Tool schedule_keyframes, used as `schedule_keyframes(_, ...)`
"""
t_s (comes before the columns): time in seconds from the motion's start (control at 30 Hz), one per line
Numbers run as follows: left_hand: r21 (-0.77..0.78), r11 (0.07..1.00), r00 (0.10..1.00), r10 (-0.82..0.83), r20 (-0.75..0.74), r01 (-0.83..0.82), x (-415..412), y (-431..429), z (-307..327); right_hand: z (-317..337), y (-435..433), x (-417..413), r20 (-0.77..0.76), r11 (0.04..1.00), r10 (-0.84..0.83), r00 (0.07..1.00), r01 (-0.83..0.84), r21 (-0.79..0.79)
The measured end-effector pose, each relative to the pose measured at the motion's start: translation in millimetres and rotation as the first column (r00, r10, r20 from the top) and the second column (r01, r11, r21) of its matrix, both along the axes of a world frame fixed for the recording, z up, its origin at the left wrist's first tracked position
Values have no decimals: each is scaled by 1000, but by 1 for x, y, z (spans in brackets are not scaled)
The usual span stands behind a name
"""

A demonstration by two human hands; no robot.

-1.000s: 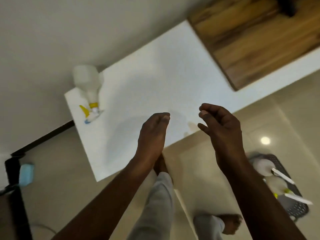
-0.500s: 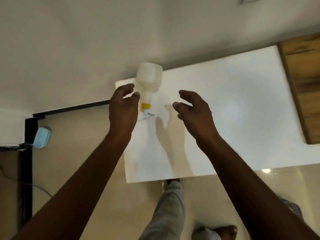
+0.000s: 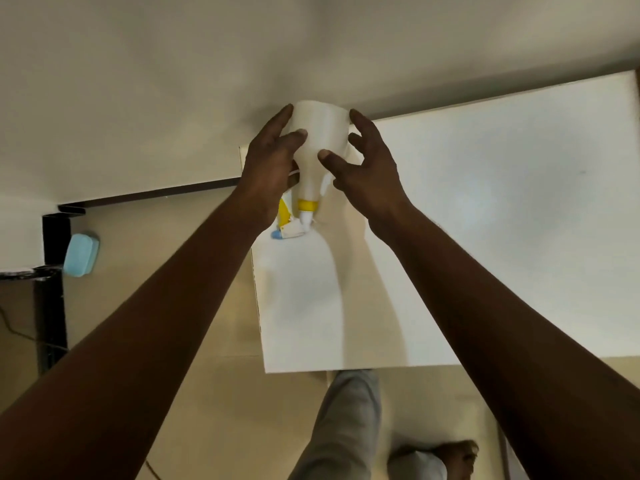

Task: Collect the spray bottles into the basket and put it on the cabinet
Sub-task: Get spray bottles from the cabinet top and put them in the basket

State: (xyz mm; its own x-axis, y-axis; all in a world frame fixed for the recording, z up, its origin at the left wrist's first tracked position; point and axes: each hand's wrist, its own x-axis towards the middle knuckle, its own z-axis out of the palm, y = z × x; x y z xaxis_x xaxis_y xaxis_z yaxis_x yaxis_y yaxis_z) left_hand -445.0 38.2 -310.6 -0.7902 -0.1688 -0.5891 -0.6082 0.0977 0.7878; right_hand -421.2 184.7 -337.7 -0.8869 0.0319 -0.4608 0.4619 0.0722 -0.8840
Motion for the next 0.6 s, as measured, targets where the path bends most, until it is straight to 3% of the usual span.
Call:
schedule_keyframes(0.33,53,995,996,-81,-25,82,25,40,20,24,50,42,6,994,-108,994,108,-32)
schedule_keyframes(0.6,168,948,962,-272,-9,270,94,144,44,57,156,134,-1,950,-312,950,312,-24)
